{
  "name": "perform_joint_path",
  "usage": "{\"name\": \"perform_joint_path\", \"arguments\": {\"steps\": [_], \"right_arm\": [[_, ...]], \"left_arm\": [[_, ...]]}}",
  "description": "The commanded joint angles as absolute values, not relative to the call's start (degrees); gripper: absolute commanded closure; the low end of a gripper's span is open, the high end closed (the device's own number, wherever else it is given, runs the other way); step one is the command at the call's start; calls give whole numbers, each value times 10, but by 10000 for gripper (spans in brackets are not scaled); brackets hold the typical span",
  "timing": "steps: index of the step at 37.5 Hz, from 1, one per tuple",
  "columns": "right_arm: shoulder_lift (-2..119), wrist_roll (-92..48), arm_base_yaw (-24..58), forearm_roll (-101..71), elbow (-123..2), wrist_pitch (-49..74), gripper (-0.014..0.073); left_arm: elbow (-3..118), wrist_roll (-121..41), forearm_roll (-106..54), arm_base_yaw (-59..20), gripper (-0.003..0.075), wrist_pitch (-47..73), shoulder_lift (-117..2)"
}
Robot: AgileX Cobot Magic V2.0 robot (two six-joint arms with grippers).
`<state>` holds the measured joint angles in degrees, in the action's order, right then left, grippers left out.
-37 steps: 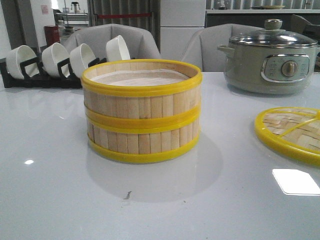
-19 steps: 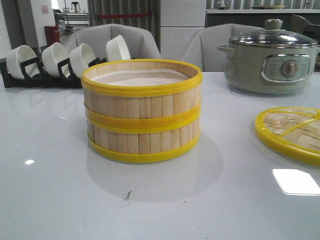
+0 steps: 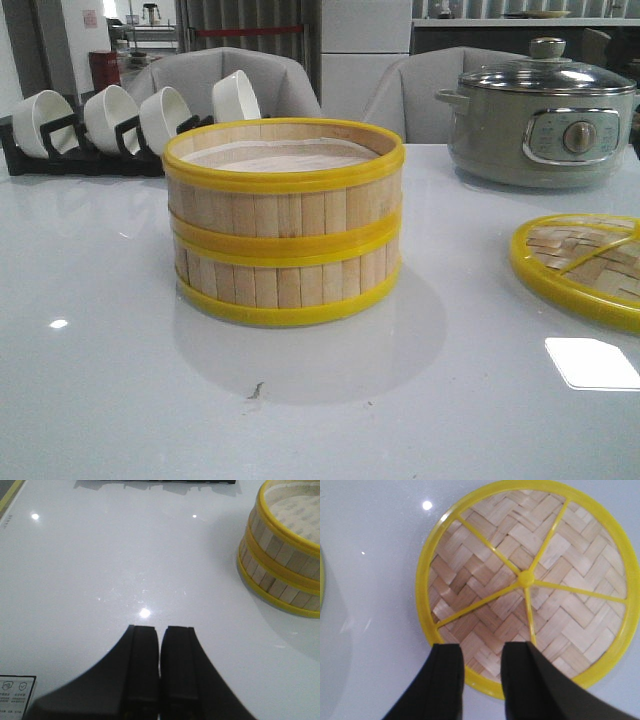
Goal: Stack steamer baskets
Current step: 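Lower the right gripper and grasp the lid's center knob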
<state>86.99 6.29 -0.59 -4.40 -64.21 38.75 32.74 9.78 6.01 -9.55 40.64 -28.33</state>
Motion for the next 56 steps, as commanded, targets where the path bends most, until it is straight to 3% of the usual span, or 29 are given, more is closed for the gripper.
{"name": "perform_joint_path", "arguments": {"steps": [1, 16, 32, 56], "right_arm": [[896, 58, -18, -39, -702, 395, 273], [993, 58, -47, -38, -775, 443, 273], [1010, 57, -56, -38, -775, 394, 273], [1047, 33, -52, -38, -814, 415, 274]], "left_arm": [[344, 103, 60, -94, 634, 357, -285], [344, 103, 60, -94, 634, 357, -285], [344, 103, 60, -94, 634, 357, -285], [344, 103, 60, -94, 634, 357, -285]]}}
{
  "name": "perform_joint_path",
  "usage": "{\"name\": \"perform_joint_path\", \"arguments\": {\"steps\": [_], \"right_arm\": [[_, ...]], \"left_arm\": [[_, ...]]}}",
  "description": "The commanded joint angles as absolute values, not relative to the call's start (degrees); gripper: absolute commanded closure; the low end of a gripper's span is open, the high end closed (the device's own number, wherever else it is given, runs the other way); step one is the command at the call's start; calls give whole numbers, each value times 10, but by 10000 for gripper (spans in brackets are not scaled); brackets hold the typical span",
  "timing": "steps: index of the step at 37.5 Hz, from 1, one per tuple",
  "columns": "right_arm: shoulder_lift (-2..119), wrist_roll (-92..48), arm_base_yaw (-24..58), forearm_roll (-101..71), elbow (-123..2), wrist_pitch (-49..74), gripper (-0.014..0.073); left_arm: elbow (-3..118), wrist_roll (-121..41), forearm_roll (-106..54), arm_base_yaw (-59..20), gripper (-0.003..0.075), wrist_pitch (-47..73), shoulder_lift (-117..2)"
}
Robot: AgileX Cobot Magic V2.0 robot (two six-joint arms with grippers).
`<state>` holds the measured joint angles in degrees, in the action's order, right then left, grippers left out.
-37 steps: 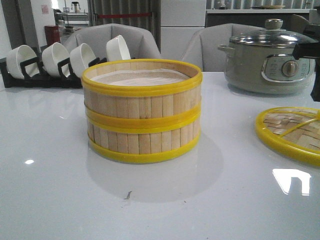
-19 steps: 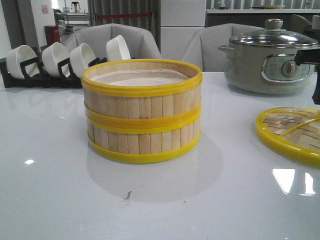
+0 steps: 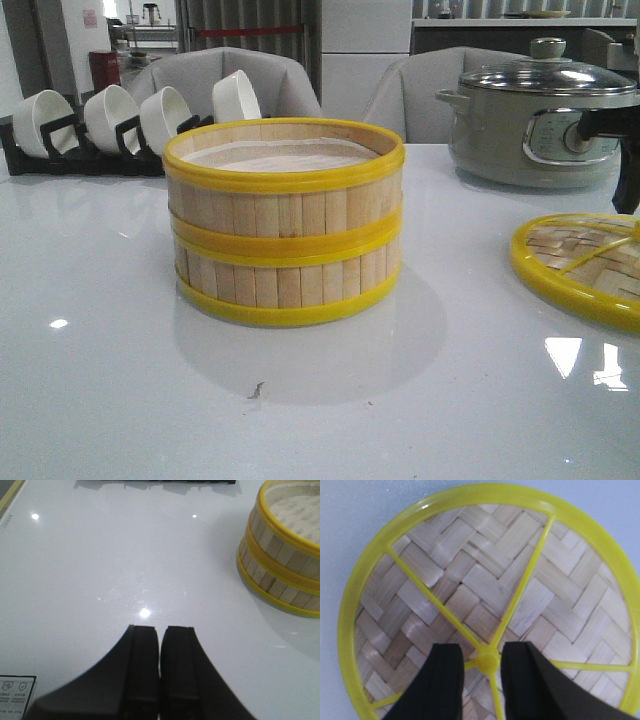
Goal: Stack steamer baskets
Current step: 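Lower the right gripper and grasp the lid's center knob, then lift the lid and carry it over the basket stack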
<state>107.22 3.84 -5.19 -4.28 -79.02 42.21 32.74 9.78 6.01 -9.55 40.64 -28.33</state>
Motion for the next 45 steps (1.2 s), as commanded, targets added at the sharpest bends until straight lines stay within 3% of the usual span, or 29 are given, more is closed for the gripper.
{"name": "perform_joint_path", "arguments": {"steps": [1, 38, 42, 45], "right_arm": [[1047, 33, -52, -38, -814, 416, 274], [1073, 33, -52, -38, -814, 416, 278], [1073, 33, -52, -38, -814, 422, 343], [1073, 33, -52, -38, -814, 425, 445]], "left_arm": [[344, 103, 60, -94, 634, 357, -285], [344, 103, 60, -94, 634, 357, -285], [344, 103, 60, -94, 634, 357, -285], [344, 103, 60, -94, 634, 357, -285]]}}
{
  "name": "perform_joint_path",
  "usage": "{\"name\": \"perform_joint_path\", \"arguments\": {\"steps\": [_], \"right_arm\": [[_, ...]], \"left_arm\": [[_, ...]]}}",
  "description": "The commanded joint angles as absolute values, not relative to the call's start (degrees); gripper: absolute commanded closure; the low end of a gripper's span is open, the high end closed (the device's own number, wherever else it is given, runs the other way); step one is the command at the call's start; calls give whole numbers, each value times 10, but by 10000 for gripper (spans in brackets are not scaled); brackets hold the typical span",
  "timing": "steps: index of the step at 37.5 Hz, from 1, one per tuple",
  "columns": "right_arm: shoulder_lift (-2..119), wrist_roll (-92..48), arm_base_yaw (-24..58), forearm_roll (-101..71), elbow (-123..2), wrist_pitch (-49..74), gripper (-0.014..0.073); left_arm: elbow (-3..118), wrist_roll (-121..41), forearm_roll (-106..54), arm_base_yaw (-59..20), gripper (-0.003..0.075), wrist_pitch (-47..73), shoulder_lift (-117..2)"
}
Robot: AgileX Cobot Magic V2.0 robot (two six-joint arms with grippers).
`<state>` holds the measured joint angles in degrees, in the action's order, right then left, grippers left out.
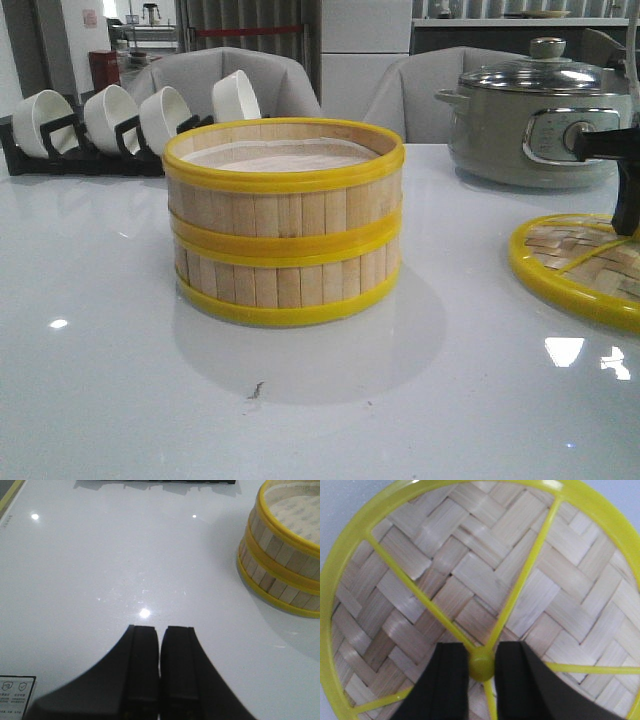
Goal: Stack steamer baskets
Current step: 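Lift the lid and carry it over the basket stack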
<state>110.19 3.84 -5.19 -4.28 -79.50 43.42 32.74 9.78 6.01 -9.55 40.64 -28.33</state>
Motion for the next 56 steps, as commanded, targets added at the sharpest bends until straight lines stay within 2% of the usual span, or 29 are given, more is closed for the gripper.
{"name": "perform_joint_path", "arguments": {"steps": [1, 3, 12, 21, 27, 37, 49, 56], "right_arm": [[1073, 33, -52, -38, -814, 426, 484], [1073, 33, -52, -38, -814, 426, 548], [1068, 33, -47, -38, -827, 439, 538], [1041, 33, -7, -38, -939, 515, 538], [1039, 33, 41, -38, -1068, 585, 538], [1064, 33, 155, -49, -1240, 624, 538], [1141, 33, 271, -75, -1306, 630, 538], [1176, 30, 300, -75, -1307, 637, 538]], "left_arm": [[344, 103, 60, -94, 634, 357, -285], [344, 103, 60, -94, 634, 357, -285], [344, 103, 60, -94, 634, 357, -285], [344, 103, 60, -94, 634, 357, -285], [344, 103, 60, -94, 634, 357, -285], [344, 103, 60, -94, 634, 357, -285], [344, 103, 60, -94, 634, 357, -285], [344, 103, 60, -94, 634, 357, -285]]}}
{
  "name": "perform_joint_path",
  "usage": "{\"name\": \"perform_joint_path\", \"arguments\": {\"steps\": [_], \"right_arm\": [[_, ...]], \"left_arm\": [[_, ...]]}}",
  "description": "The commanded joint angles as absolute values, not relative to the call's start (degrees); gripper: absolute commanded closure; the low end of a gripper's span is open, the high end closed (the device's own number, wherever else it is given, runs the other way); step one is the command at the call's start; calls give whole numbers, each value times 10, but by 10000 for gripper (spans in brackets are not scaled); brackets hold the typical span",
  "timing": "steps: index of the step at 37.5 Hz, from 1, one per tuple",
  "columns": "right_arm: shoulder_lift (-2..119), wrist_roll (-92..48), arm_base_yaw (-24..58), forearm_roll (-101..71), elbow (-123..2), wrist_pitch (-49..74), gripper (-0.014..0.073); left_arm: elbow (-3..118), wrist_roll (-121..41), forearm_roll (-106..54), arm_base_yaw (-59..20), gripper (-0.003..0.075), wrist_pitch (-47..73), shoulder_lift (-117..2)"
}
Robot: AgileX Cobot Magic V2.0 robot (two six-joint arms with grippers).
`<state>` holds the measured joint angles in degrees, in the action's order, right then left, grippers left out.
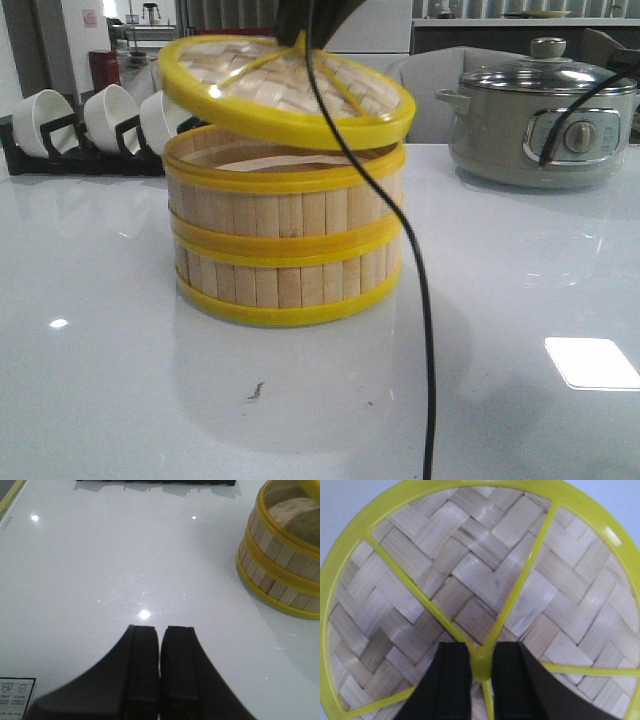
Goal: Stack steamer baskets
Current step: 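Lift the lid and carry it over the basket stack, then lower the lid onto the top basket and release it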
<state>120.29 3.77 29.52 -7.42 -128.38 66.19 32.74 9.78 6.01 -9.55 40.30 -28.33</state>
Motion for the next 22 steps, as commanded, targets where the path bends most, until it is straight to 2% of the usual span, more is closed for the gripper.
{"name": "perform_joint_path", "arguments": {"steps": [1, 22], "right_arm": [[1182, 30, 303, -75, -1307, 638, 538], [1206, 30, 308, -48, -1309, 626, 538]], "left_arm": [[344, 103, 60, -94, 634, 357, -285], [344, 103, 60, -94, 634, 357, -285]]}}
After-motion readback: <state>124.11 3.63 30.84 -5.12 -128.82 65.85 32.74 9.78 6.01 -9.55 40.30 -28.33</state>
